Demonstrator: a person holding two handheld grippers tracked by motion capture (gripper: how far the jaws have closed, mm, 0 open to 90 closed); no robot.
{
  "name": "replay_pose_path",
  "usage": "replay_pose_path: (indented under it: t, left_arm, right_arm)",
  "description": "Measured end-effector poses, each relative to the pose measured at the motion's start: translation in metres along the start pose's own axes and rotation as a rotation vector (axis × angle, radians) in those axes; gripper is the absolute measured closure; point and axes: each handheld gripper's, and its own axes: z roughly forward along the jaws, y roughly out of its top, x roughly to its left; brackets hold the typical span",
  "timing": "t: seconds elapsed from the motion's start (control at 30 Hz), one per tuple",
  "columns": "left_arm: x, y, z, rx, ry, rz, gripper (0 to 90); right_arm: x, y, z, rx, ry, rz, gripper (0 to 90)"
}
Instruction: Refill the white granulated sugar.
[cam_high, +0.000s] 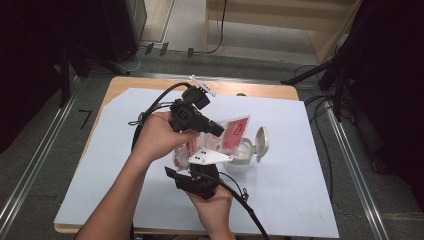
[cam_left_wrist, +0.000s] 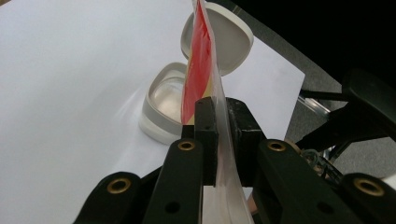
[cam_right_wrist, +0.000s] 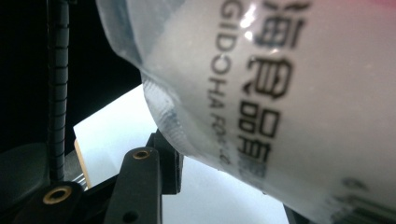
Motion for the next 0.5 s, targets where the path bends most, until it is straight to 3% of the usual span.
replay_pose_path:
  t: [0.13,0.5]
  left_arm:
    - [0.001,-0.002,-0.002,0.026,0.008,0.006,84.5]
    - [0.006,-0.010,-0.003,0.043,-0.026,-0.011,84.7]
  right_arm:
    - [0.000,-0.003,0.002,0.006,0.000,-0.007,60.4]
    - [0.000,-0.012,0.005,0.017,0.005,-0.027,60.7]
